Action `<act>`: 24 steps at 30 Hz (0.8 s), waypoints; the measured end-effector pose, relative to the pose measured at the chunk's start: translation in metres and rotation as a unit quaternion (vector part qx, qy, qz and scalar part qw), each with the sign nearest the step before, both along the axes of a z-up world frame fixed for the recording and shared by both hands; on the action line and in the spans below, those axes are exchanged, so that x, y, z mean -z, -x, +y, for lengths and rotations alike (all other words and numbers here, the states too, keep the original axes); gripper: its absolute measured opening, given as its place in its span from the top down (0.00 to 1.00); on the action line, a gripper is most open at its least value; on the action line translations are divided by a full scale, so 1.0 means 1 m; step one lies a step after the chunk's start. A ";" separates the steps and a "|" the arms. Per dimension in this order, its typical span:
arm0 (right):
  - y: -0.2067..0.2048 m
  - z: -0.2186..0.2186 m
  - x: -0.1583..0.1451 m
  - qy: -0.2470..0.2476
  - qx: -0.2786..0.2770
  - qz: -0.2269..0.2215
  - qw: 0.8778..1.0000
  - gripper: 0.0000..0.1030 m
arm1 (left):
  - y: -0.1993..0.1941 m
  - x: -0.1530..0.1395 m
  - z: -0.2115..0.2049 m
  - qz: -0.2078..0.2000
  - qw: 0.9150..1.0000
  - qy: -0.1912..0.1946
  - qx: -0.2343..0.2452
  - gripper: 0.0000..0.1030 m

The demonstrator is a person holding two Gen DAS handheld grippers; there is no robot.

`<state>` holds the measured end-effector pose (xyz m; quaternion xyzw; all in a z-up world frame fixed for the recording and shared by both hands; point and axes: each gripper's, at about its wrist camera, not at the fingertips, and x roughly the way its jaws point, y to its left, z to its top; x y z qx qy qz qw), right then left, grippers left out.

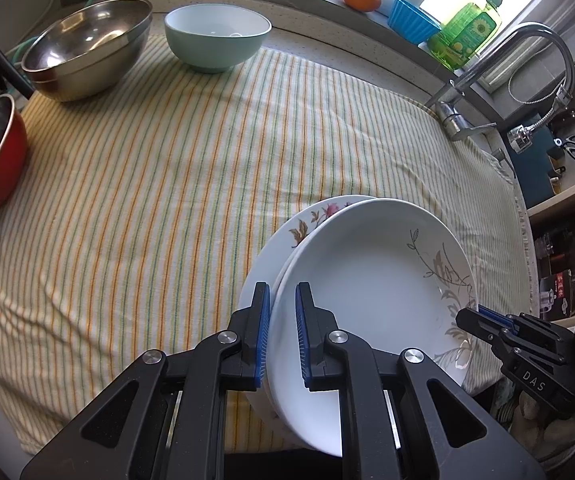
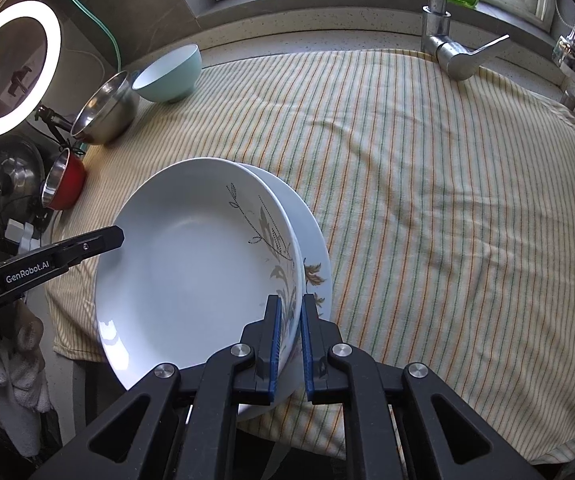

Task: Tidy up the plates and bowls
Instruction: 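Open both grippers and move them to the steel bowls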

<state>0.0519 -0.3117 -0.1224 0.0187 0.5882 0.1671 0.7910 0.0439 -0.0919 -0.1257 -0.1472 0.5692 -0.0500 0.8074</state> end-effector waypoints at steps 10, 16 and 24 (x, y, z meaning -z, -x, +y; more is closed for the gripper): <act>-0.001 -0.001 0.000 -0.003 0.001 -0.002 1.000 0.90 | 0.004 0.004 0.005 0.005 1.000 0.008 -0.009 0.89; -0.001 -0.001 -0.002 -0.005 0.001 -0.003 1.000 0.90 | 0.008 -0.001 0.011 -0.001 1.000 0.017 -0.020 0.89; 0.001 -0.009 -0.013 -0.017 0.011 -0.016 1.000 0.90 | 0.020 -0.013 0.032 -0.020 0.997 0.041 -0.059 0.89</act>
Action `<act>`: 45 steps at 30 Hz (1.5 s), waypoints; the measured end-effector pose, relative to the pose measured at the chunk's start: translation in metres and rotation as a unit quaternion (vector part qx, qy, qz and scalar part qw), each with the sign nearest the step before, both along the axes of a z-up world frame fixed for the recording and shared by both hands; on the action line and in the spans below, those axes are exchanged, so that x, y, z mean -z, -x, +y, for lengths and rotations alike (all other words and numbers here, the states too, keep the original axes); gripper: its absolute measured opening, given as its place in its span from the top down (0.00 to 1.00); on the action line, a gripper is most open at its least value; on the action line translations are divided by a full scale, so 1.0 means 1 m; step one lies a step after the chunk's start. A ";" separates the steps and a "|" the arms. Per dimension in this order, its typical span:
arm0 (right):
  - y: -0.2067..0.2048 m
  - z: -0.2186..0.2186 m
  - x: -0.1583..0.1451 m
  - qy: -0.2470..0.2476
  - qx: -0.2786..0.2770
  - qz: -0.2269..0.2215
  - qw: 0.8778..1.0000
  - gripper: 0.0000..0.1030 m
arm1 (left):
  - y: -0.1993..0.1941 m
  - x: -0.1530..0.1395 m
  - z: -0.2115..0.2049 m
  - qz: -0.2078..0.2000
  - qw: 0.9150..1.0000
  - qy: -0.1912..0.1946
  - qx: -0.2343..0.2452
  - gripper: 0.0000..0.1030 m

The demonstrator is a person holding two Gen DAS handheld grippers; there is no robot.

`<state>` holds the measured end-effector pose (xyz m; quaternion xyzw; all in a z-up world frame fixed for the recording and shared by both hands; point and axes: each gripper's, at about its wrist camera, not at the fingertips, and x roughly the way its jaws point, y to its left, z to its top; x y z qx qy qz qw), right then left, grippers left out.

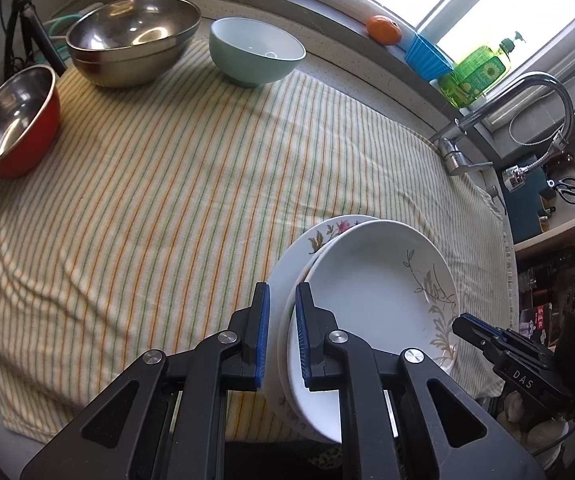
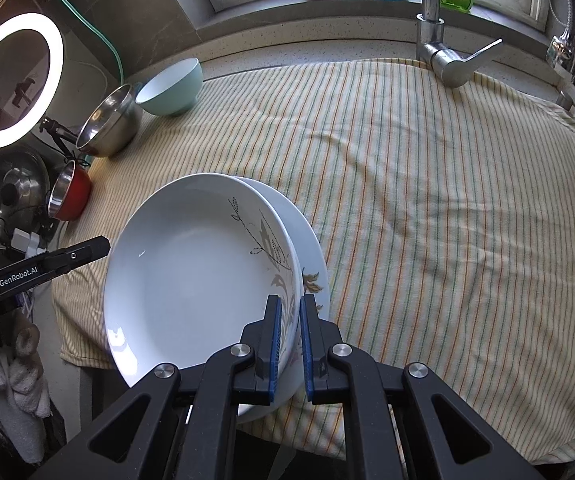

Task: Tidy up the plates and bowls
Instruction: 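Open both grippers and move them to the steel bowls, then close both grippers on the rim of the large steel bowl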

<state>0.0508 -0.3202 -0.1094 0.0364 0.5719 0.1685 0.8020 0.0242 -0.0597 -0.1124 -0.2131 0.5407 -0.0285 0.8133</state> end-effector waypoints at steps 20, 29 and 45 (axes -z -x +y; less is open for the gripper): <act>-0.003 0.037 -0.045 -0.029 -0.025 -0.062 0.997 0.83 | 0.036 -0.027 0.053 -0.040 0.996 -0.025 -0.072 0.89; -0.029 0.096 -0.067 -0.044 -0.039 -0.098 0.993 0.80 | 0.024 -0.037 0.114 -0.059 0.992 -0.011 -0.115 0.89; -0.116 0.223 -0.076 -0.050 -0.081 -0.096 0.991 0.78 | -0.029 -0.041 0.180 -0.095 0.984 -0.027 -0.150 0.89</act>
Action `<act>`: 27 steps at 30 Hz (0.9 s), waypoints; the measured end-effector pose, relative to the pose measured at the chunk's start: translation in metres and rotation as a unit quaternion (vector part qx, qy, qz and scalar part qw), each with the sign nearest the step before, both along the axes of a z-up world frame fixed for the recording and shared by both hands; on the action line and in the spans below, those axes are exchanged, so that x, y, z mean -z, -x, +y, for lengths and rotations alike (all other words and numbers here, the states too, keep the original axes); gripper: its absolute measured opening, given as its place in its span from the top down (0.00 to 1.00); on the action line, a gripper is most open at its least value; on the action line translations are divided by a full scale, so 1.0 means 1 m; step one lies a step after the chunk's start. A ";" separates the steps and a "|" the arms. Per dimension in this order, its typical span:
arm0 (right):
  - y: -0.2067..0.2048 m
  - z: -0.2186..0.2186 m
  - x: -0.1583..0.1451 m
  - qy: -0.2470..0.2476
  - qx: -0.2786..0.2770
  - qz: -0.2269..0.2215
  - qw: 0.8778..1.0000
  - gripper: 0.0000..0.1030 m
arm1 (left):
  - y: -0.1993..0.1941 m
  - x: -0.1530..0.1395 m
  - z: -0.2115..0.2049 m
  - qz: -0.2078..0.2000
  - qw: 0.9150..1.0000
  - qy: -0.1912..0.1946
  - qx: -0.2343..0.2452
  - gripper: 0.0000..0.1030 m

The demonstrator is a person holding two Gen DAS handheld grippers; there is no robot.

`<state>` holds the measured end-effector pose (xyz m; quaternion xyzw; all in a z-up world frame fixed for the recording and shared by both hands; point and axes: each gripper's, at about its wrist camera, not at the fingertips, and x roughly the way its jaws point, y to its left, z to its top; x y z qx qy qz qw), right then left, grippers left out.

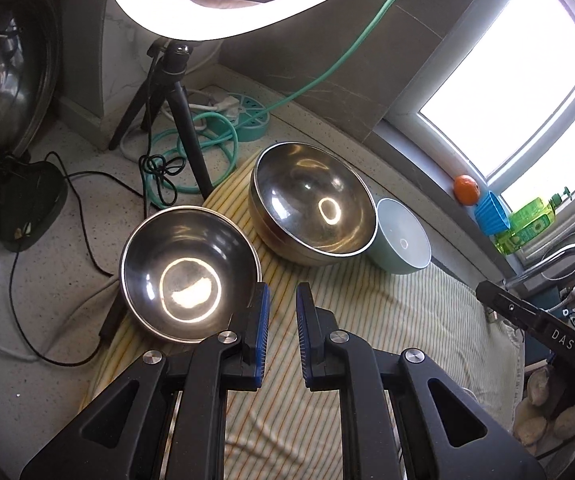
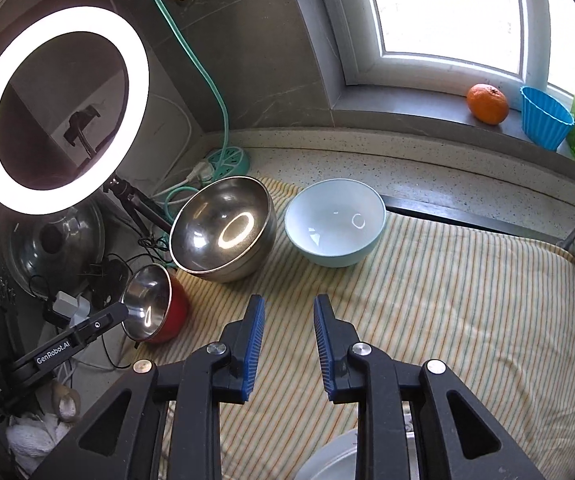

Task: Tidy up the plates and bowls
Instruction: 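Close both grippers on the rim of the large steel bowl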

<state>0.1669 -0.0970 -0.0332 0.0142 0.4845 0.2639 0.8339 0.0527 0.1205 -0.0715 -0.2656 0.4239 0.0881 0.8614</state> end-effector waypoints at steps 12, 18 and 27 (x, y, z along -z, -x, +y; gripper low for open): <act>-0.076 0.049 0.029 -0.006 -0.031 0.029 0.999 0.78 | -0.041 0.022 0.008 0.018 1.000 0.012 -0.019 0.89; -0.107 0.061 0.046 -0.021 -0.030 0.058 0.998 0.78 | -0.055 0.031 0.017 0.021 0.998 0.024 -0.045 0.89; -0.129 0.081 0.064 -0.016 -0.045 0.071 0.996 0.78 | -0.073 0.040 0.022 0.026 0.997 0.021 -0.063 0.89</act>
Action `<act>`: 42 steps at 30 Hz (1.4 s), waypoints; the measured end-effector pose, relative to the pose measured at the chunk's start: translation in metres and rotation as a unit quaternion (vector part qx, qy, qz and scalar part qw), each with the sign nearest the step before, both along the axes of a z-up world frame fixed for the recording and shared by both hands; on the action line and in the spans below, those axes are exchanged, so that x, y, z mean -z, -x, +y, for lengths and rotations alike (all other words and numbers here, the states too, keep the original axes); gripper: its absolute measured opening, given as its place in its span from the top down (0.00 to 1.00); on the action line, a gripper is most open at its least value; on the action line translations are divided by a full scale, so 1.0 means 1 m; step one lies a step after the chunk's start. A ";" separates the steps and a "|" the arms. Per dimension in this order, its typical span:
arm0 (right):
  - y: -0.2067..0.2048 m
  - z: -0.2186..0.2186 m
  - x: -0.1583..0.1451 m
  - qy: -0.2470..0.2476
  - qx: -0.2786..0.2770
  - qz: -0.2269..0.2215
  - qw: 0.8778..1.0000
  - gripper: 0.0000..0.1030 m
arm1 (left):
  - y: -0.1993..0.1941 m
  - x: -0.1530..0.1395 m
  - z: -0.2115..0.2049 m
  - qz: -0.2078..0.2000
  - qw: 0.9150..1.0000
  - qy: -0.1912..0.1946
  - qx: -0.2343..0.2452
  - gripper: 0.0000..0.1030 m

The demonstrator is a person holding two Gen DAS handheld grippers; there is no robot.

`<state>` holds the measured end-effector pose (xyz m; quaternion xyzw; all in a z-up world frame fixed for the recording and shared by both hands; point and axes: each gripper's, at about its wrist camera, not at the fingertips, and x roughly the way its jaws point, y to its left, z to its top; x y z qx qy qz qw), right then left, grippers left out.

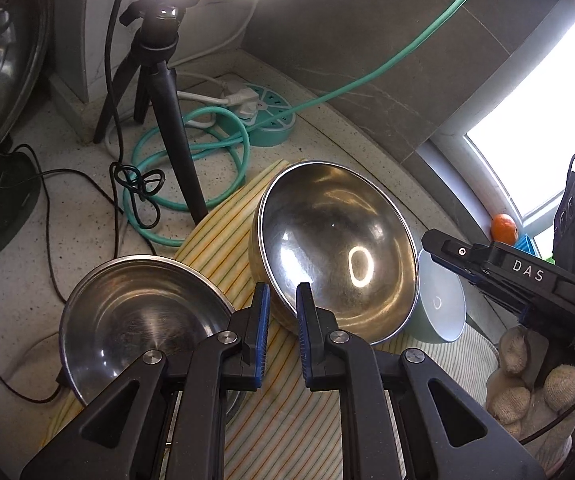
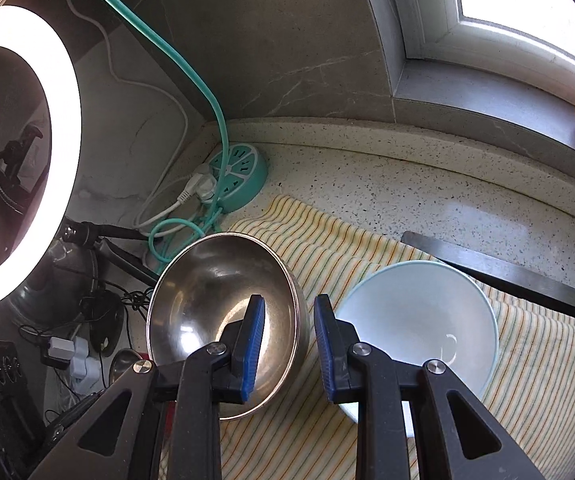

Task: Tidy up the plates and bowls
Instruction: 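Close both grippers on the rim of the large steel bowl, then lift the large steel bowl off the cloth with both grippers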

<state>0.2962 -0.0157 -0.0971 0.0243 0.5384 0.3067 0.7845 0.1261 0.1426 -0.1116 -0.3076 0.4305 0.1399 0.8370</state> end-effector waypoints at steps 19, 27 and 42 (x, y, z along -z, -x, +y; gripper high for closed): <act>-0.015 0.019 0.022 0.028 -0.011 0.006 1.000 0.83 | -0.018 0.010 0.010 0.015 1.000 -0.019 0.002 0.89; -0.015 0.021 0.025 0.032 -0.016 0.009 0.999 0.92 | -0.022 0.009 0.008 0.022 0.999 -0.035 0.009 0.88; -0.012 0.021 0.028 0.039 -0.015 0.009 0.999 0.92 | -0.026 0.015 0.005 0.028 0.999 -0.033 0.021 0.85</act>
